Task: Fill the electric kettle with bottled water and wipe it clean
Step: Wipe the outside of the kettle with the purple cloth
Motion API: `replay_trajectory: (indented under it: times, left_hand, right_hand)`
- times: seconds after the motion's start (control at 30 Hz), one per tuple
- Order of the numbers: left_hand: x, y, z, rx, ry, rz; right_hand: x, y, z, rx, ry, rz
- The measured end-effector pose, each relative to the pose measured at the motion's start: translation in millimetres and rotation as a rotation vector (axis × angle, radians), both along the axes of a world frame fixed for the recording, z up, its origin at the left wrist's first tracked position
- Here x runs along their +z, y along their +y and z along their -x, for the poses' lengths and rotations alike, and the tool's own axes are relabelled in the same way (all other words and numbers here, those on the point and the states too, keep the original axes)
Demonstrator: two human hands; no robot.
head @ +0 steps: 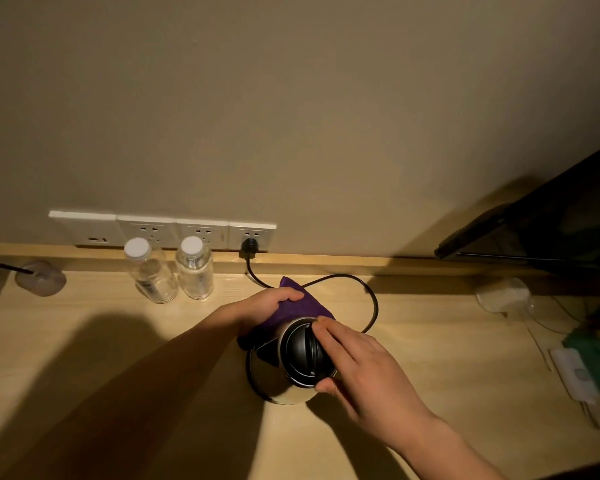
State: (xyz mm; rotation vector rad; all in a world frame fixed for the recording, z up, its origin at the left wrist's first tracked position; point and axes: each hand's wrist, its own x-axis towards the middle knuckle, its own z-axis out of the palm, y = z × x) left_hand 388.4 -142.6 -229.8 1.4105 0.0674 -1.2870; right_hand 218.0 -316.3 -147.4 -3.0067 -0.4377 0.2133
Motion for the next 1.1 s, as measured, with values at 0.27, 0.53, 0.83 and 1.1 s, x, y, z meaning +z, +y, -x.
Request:
replay_trajectory:
  times: [0.27,0.53,0.83,1.1]
  left_hand:
    - [24,24,21,0.192,-0.033,0.161]
    - [-19,37,46,0.463,0.105,0.158]
    - [8,36,74,0.769,0.132,0.349]
    - [-44,30,92,0.823,-0.014,0.029]
  right_hand:
    - [0,32,5,-0.118,-0.072,0.168]
    - [-1,53,10,-0.246,-0.042,0.237]
    - [-5,78,14,-0.352,-0.005,0.331]
    - [5,94,9,-0.425,0.014,0.266]
